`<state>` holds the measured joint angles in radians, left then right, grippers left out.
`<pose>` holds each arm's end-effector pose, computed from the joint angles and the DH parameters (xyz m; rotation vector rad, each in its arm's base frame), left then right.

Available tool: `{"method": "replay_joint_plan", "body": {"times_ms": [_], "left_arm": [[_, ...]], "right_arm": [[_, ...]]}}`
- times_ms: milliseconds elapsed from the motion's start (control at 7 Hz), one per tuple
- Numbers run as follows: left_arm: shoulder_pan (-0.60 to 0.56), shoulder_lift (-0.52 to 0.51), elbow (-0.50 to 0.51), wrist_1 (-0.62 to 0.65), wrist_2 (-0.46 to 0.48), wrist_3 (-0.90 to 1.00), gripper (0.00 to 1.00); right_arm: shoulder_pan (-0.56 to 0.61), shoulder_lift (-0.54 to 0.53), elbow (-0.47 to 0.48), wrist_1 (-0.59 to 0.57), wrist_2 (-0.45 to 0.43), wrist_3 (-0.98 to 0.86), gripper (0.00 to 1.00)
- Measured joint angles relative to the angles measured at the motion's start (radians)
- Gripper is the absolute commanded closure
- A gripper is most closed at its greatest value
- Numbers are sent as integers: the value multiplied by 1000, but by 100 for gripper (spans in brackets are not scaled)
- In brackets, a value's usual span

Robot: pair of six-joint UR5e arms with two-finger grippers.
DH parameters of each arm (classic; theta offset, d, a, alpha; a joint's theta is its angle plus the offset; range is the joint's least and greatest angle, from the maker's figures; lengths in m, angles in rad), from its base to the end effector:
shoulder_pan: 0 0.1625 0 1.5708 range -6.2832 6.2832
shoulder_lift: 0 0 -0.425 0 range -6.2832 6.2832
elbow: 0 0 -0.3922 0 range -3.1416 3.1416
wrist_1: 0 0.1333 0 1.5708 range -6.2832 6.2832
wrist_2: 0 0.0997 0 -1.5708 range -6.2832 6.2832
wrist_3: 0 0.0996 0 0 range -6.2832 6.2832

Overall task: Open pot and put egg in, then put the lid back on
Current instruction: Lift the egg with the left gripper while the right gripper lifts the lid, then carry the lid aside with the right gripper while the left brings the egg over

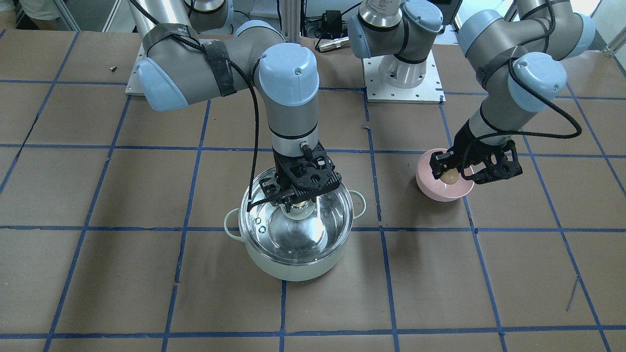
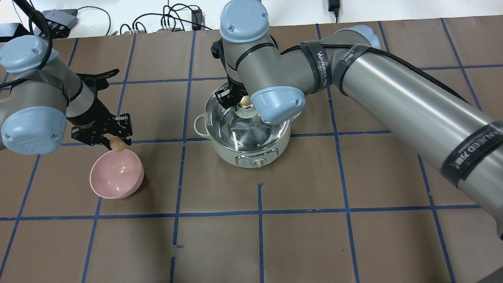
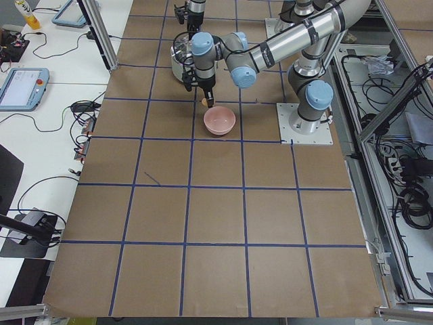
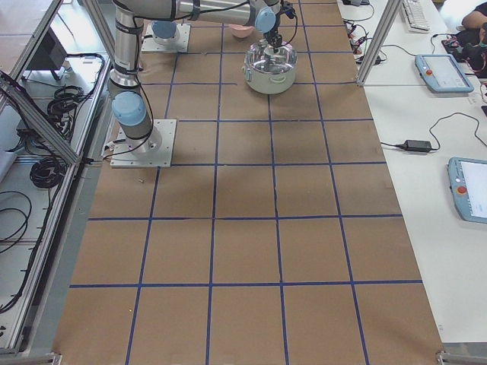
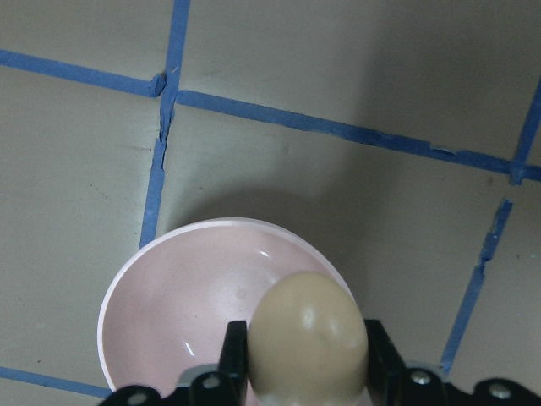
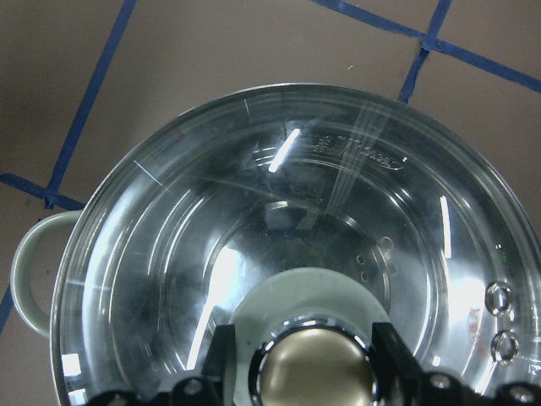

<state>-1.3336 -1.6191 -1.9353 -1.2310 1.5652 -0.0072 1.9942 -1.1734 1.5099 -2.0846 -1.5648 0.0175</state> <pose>-0.0192 -0.4902 0.3231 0.3813 -3.1023 -0.1124 0.3893 -0.5379 0.3444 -0.6227 3.0221 -0.2656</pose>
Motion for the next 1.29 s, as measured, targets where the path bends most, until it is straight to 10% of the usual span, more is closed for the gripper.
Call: {"method": "replay_joint_plan", "body": {"times_ms": [571,1286], "left_arm": [[-49,20,66,-62,-49,-32,84],[-157,19,131,-82,-83,-43,84]], "right_arm": [[-1,-8,-6,2,-6,-30,96],[-133,-124,-106,294,-48,-28,97]]}}
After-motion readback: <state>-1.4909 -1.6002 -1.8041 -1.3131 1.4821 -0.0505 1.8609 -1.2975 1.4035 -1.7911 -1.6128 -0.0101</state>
